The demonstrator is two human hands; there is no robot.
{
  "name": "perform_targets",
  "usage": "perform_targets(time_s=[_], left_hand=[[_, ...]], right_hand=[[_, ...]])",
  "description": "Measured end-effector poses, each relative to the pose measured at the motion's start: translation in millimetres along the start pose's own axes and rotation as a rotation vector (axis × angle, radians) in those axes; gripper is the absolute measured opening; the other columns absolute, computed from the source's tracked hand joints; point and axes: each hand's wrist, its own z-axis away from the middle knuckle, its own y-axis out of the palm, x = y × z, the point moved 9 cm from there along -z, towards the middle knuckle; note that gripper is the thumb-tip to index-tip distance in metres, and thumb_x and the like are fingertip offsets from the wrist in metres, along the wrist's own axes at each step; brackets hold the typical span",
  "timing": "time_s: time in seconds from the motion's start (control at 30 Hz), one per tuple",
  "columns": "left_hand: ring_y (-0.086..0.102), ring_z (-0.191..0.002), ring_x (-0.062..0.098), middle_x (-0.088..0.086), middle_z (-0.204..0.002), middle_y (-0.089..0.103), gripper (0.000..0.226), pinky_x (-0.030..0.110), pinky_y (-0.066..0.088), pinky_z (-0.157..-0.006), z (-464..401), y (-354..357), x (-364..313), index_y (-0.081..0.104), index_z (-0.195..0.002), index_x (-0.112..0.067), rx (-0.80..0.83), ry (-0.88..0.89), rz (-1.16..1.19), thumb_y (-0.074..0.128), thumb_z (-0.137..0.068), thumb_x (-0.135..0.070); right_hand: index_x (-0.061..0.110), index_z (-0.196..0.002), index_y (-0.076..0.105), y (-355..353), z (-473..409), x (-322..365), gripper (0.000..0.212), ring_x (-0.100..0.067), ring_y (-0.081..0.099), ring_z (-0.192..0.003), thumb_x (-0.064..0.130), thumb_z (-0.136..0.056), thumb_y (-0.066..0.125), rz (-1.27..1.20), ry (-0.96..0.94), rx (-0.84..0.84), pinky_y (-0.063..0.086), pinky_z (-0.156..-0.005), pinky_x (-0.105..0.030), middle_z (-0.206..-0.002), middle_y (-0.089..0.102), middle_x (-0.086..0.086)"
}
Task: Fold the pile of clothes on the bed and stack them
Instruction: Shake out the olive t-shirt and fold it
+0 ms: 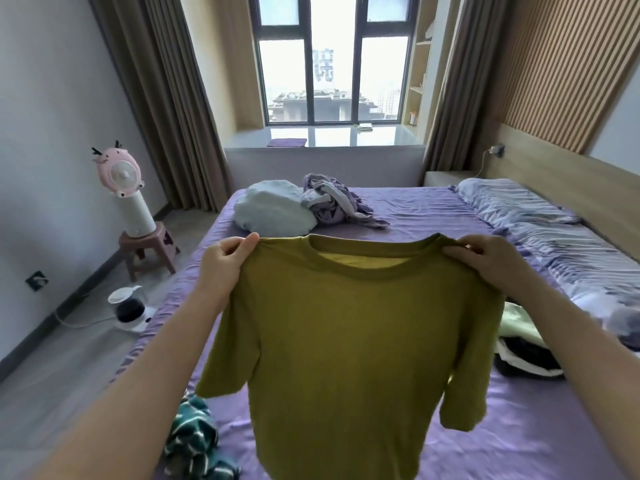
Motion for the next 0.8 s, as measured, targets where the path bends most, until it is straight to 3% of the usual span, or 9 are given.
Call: perform_targets(time_s=[0.07, 0.17, 0.27, 0.37, 0.5, 0.7, 0.77, 0.8], left_hand=[[0.056, -0.078, 0.018, 0.007, -0.079, 0.065, 0.024, 0.035, 0.047, -0.075, -12.6, 12.8, 14.1, 0.071, -0.081, -0.012, 0.021, -0.032, -0.018, 0.067, -0.088, -0.034], [0.054, -0.076, 0.018, 0.007, -0.077, 0.063, 0.023, 0.034, 0.045, -0.074, -23.7, 44.8, 68.5, 0.068, -0.085, -0.003, 0.115, -0.168, -0.08, 0.067, -0.088, -0.026], [0.054, -0.079, 0.018, 0.009, -0.082, 0.062, 0.019, 0.03, 0.042, -0.074, -26.3, 71.9, 148.4, 0.068, -0.09, 0.0, 0.163, -0.319, -0.188, 0.069, -0.088, -0.019], [0.055, -0.077, 0.017, 0.005, -0.079, 0.064, 0.011, 0.027, 0.04, -0.069, -22.6, 93.0, 226.9, 0.068, -0.084, -0.006, 0.209, -0.46, -0.312, 0.072, -0.085, -0.017], [0.056, -0.073, 0.012, -0.006, -0.072, 0.064, 0.01, 0.021, 0.042, -0.062, -22.1, 108.3, 301.1, 0.067, -0.076, -0.02, 0.236, -0.594, -0.416, 0.075, -0.082, -0.018], [0.06, -0.073, 0.014, -0.001, -0.077, 0.068, 0.011, 0.029, 0.045, -0.069, -34.1, 122.4, 363.9, 0.07, -0.082, -0.016, 0.305, -0.708, -0.532, 0.078, -0.079, -0.024], [0.061, -0.076, 0.013, -0.003, -0.079, 0.069, 0.011, 0.028, 0.044, -0.07, -44.2, 124.2, 380.7, 0.07, -0.083, -0.019, 0.317, -0.718, -0.577, 0.077, -0.08, -0.027], [0.061, -0.078, 0.013, -0.004, -0.079, 0.069, 0.009, 0.028, 0.044, -0.07, -51.3, 125.3, 389.1, 0.07, -0.083, -0.021, 0.315, -0.71, -0.593, 0.075, -0.081, -0.028]], right_hand=[[0.03, -0.083, 0.066, 14.5, -18.4, -5.1, 0.007, -0.008, 0.055, -0.072, 0.036, -0.086, 0.067, -0.017, -0.009, 0.008, 0.036, -0.064, -0.018, -0.072, 0.062, 0.007], [0.028, -0.092, 0.064, 69.7, -42.9, -34.1, 0.003, -0.011, 0.055, -0.077, 0.028, -0.092, 0.061, -0.043, 0.036, 0.157, 0.038, -0.066, -0.013, -0.083, 0.063, 0.003], [0.023, -0.1, 0.064, 148.2, -56.4, -89.4, 0.013, -0.023, 0.058, -0.088, 0.016, -0.096, 0.055, -0.05, 0.121, 0.347, 0.042, -0.079, -0.029, -0.095, 0.065, -0.007], [0.019, -0.104, 0.067, 218.0, -55.9, -149.6, 0.016, -0.014, 0.055, -0.085, 0.012, -0.095, 0.056, -0.045, 0.22, 0.452, 0.036, -0.066, -0.018, -0.091, 0.063, 0.001], [0.025, -0.089, 0.064, 281.0, -59.7, -213.6, 0.007, -0.013, 0.056, -0.08, 0.018, -0.09, 0.064, -0.075, 0.357, 0.499, 0.038, -0.058, -0.011, -0.084, 0.063, 0.002], [0.028, -0.094, 0.059, 344.7, -78.4, -254.3, 0.012, -0.015, 0.059, -0.094, 0.017, -0.095, 0.057, -0.189, 0.422, 0.54, 0.037, -0.066, -0.022, -0.093, 0.064, 0.002], [0.029, -0.102, 0.057, 365.3, -79.6, -263.3, 0.011, -0.013, 0.059, -0.091, 0.024, -0.093, 0.06, -0.2, 0.462, 0.583, 0.039, -0.065, -0.015, -0.098, 0.063, 0.003], [0.026, -0.111, 0.056, 378.0, -78.2, -268.4, 0.021, -0.01, 0.059, -0.091, 0.026, -0.091, 0.063, -0.204, 0.487, 0.616, 0.04, -0.068, -0.012, -0.102, 0.062, 0.003]])
